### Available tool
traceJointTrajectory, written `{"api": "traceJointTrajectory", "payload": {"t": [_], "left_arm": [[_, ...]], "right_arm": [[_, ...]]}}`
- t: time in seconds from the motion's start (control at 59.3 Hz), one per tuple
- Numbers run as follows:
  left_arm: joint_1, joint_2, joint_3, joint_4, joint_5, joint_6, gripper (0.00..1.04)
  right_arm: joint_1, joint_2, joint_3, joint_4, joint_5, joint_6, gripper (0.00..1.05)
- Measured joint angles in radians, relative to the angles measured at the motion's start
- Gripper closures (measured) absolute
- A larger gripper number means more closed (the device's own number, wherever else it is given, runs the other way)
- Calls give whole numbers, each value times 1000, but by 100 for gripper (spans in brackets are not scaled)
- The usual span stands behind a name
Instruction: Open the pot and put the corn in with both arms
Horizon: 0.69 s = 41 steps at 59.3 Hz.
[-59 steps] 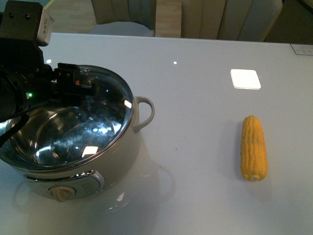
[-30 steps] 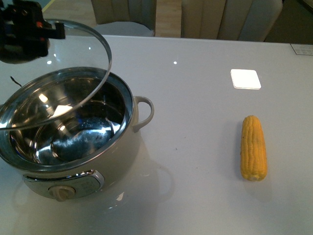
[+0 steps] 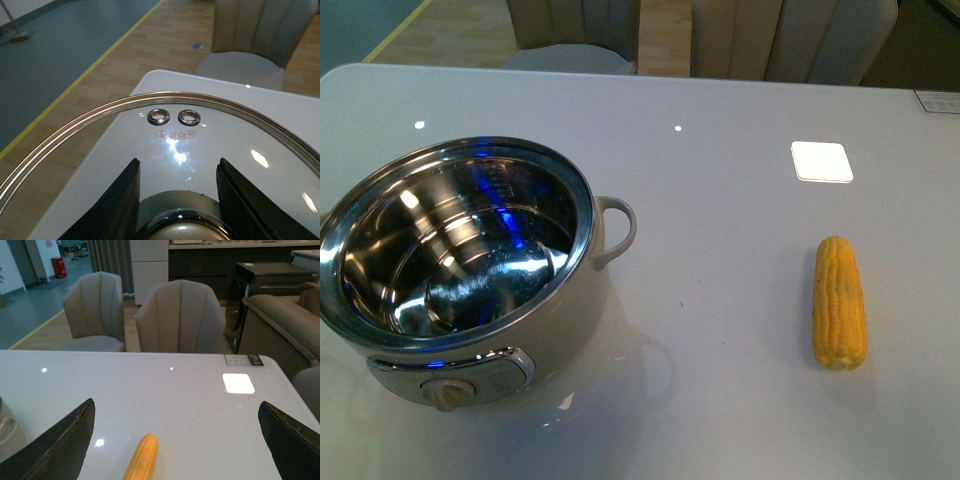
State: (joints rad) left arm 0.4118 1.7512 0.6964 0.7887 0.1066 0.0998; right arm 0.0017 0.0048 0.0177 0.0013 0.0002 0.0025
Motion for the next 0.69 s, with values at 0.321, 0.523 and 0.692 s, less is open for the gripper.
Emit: {"api": "traceJointTrajectory", "payload": {"t": [0.321,0.523,0.692], "left_arm": [[130,315,23,209,32,24,64],[151,475,96,262,48,21,64],[151,578,169,294,58,26,64]], "right_arm": [[0,0,0,0,0,0,9],[0,0,0,0,0,0,9],[0,0,0,0,0,0,9]]}}
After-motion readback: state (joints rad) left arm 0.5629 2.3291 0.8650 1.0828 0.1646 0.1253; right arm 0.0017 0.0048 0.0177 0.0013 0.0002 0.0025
